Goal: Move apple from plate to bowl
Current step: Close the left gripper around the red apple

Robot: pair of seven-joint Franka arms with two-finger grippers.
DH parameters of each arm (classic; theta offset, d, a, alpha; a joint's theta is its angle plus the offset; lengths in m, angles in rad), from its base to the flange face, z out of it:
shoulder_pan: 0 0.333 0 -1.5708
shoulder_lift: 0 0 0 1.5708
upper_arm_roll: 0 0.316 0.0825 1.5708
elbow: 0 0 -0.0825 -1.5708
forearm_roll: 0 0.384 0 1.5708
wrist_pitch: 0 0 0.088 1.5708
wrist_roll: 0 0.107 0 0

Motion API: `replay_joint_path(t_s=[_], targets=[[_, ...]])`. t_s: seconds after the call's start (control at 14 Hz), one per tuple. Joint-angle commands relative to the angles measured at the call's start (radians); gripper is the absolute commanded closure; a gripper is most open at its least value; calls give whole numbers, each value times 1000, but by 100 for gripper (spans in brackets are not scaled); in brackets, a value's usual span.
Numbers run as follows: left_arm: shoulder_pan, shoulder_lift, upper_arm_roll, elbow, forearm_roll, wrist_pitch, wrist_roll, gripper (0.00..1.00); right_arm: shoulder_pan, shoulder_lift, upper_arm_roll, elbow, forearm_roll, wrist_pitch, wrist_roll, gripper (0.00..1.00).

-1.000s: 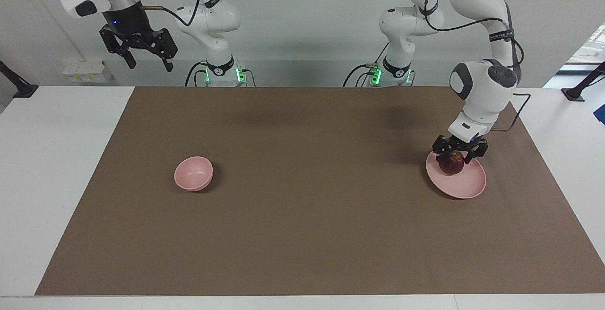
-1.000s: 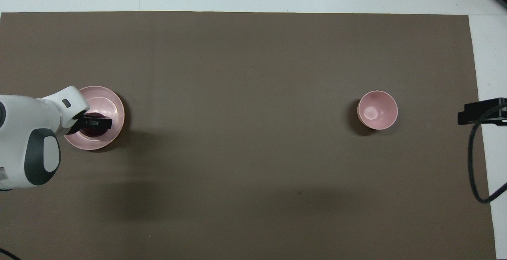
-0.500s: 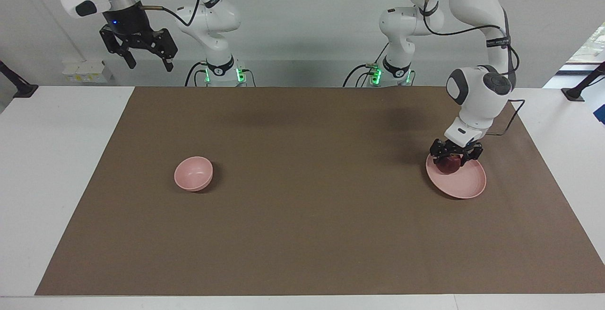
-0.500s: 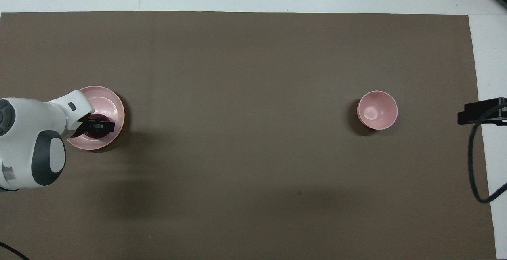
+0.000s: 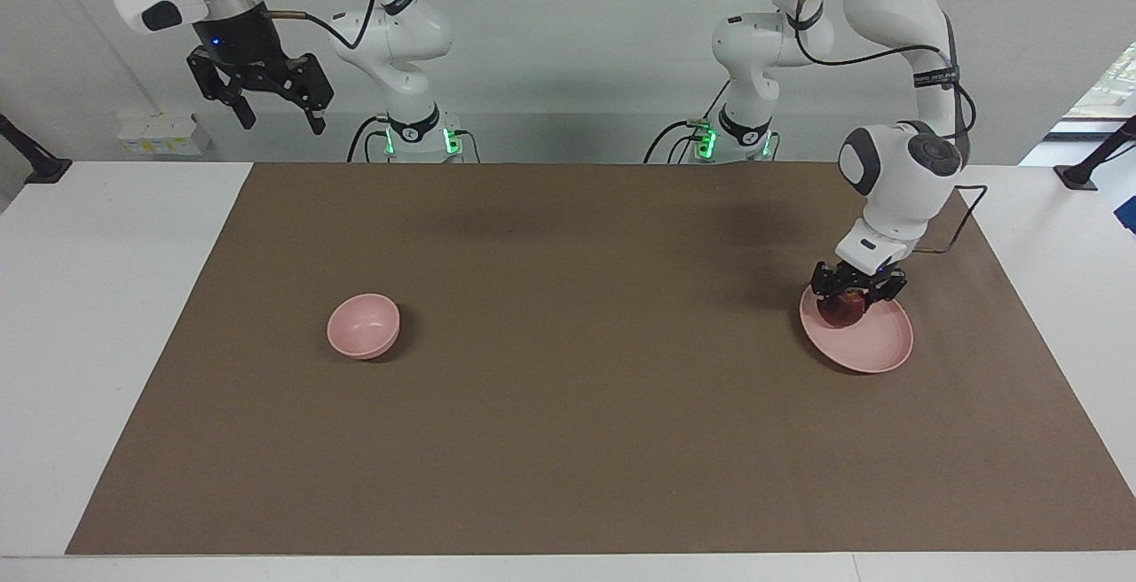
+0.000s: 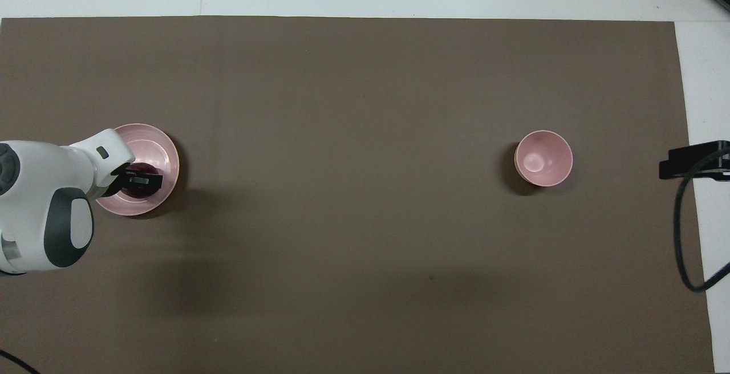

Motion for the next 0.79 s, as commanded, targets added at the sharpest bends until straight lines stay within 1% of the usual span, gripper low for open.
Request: replay_joint_path(t_s=[0.0,0.21,0.29,0.36,0.57,0.71], targets=[[10,-17,-7,-20,-18,11,21,100,-3,-5,-5,-4,7,4,-19,0],[13,-17,-7,-15,-18,10,18,100,-3,-5,-5,-4,7,4,-19,0],[14,-19,-7,2,-18,7,24,100,-3,-5,-5,-4,7,4,-19,0],[14,-22,-7,25,-18,-27,24,100,-3,-5,-5,-4,7,4,-19,0],[0,-49,-13,126,-18,-209,17,100,-4,-5,-5,-4,7,4,-19,0],[-7,-79,-27,173,-21,-289,14,100,-3,-5,-5,-4,7,4,-19,0]])
